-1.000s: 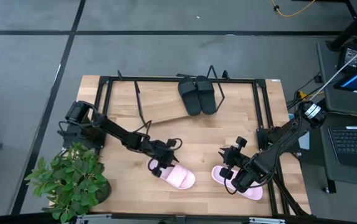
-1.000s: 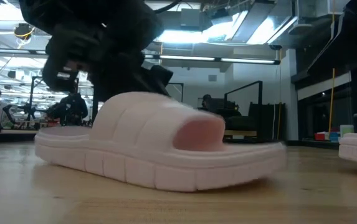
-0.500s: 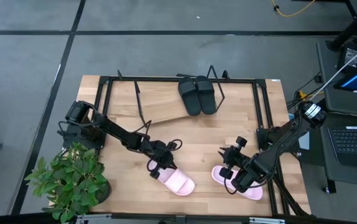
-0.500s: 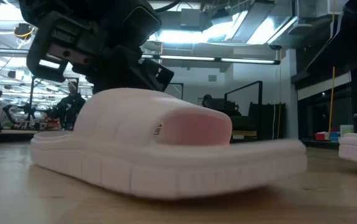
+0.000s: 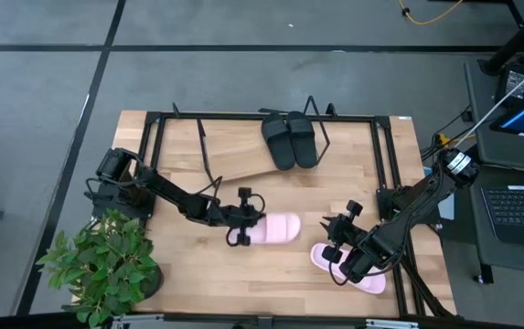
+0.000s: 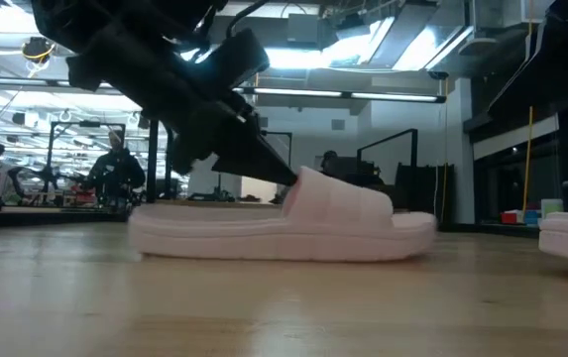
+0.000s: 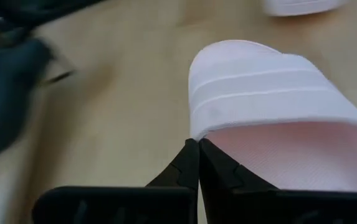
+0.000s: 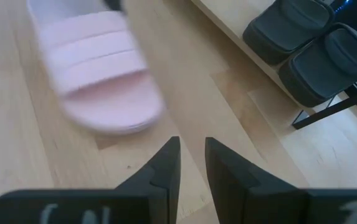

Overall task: Pick and place slides into the shelf
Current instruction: Put the left pink slipper on the shelf

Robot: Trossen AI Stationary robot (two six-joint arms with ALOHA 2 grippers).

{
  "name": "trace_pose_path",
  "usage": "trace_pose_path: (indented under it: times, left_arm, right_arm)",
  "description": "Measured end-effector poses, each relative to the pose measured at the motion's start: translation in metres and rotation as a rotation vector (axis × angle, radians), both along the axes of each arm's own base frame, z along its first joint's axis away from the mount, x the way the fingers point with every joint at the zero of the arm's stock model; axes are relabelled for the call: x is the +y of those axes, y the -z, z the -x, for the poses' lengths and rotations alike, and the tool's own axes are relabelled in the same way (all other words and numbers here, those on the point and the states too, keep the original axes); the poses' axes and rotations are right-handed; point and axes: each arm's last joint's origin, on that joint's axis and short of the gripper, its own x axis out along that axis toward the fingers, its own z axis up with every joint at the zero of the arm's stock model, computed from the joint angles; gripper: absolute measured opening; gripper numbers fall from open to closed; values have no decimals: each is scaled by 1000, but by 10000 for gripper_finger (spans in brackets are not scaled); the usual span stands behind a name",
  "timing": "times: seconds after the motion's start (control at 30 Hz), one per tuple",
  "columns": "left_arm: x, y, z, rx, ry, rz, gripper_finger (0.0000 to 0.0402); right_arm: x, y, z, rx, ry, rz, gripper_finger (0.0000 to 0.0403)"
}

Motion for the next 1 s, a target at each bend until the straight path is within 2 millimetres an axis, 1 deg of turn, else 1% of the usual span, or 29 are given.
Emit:
trace_pose_path:
  times: [0.17,0.4,0.57,0.67,1.0]
  left_arm:
    - [5,-2,1,-44,-179,-56,0]
    - [8,-3,2,-117,-347,-14,0]
    - [8,-3,2,-143,-379,45,0]
    - [8,-3,2,-135,-374,48,0]
    - [11,8,10,0,-376,-23,0]
  right_arm:
    - [0,0,0,0,0,0,76]
    - [0,0,0,0,0,0,76]
    - [0,0,0,-1,0,0,76]
    - [0,0,0,-2,2,-2,76]
    - [1,0,-1,-10,1,-10,76]
